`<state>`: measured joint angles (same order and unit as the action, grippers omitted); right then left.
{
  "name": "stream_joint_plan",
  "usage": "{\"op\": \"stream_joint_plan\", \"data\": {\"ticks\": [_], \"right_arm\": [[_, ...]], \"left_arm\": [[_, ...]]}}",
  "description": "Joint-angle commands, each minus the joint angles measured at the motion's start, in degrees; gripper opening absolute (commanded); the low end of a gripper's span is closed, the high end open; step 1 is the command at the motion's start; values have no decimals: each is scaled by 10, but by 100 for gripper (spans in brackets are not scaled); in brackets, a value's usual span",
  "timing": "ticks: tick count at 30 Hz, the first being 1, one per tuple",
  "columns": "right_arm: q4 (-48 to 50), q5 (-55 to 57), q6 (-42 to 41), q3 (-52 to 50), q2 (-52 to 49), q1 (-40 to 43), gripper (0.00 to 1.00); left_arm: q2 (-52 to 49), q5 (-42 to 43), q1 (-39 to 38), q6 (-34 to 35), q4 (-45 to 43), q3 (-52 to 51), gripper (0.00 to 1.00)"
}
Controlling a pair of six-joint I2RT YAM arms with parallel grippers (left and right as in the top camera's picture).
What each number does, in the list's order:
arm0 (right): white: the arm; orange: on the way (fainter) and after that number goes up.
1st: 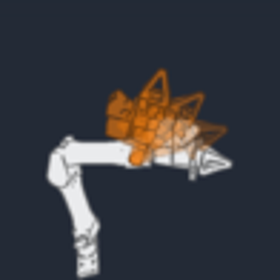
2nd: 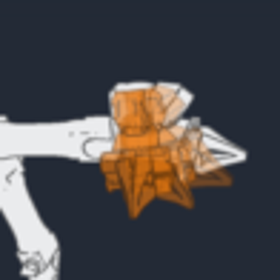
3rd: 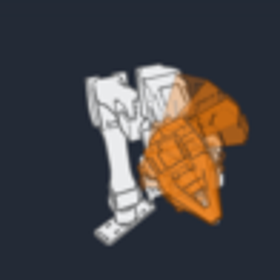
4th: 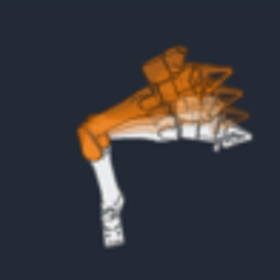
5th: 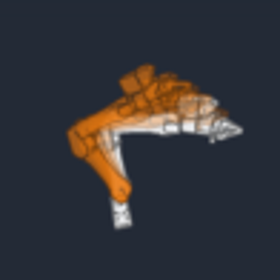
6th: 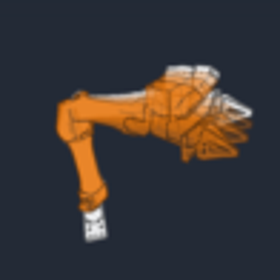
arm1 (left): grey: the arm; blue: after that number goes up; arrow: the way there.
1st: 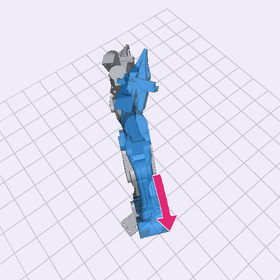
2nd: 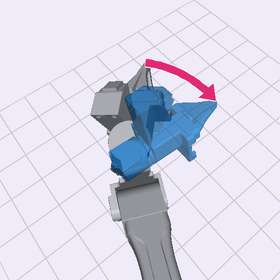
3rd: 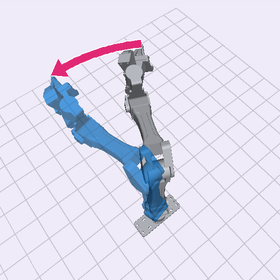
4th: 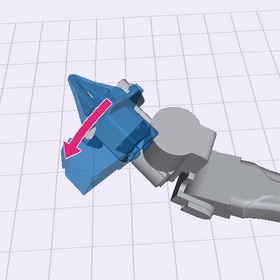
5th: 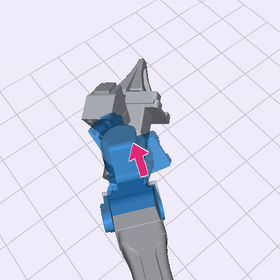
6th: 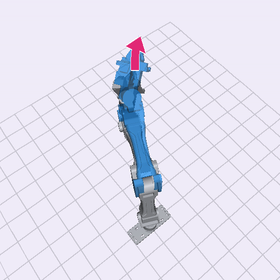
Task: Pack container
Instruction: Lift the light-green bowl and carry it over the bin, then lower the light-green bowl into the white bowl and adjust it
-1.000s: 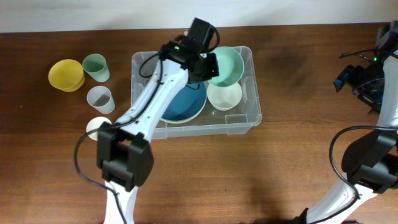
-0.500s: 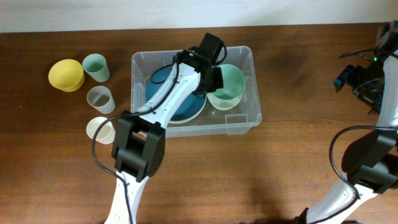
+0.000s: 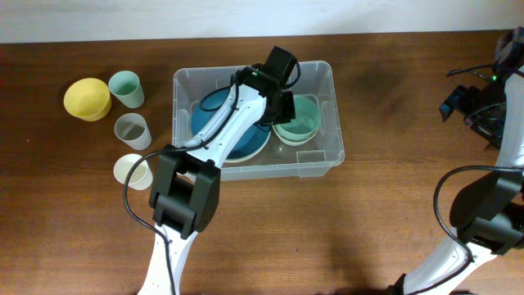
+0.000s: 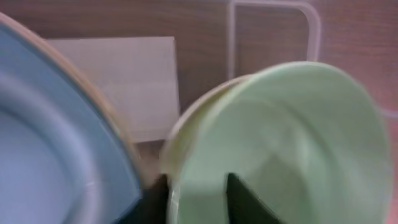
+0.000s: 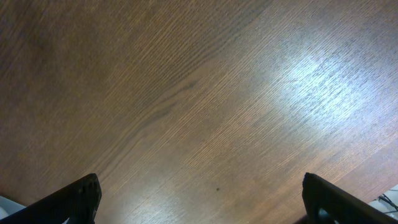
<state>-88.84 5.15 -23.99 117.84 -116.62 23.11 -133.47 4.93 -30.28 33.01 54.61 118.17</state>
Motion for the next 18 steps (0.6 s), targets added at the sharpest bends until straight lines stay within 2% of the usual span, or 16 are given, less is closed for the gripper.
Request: {"op": "stream_joint_plan", "data": {"ticks": [1, 9, 11, 14, 18], "right_arm": [[0, 9, -5, -2, -1, 2, 99], [0, 9, -5, -2, -1, 2, 99], [0, 9, -5, -2, -1, 2, 99], [0, 9, -5, -2, -1, 2, 99], [0, 9, -5, -2, -1, 2, 99]], "left_arm": [[1, 3, -1, -7, 3, 1, 43], [1, 9, 0, -19, 2, 4, 44], [1, 15, 0, -40, 0, 13, 44], [1, 17, 0, -69, 8, 47, 45], [1, 17, 0, -70, 36, 103, 45]]}}
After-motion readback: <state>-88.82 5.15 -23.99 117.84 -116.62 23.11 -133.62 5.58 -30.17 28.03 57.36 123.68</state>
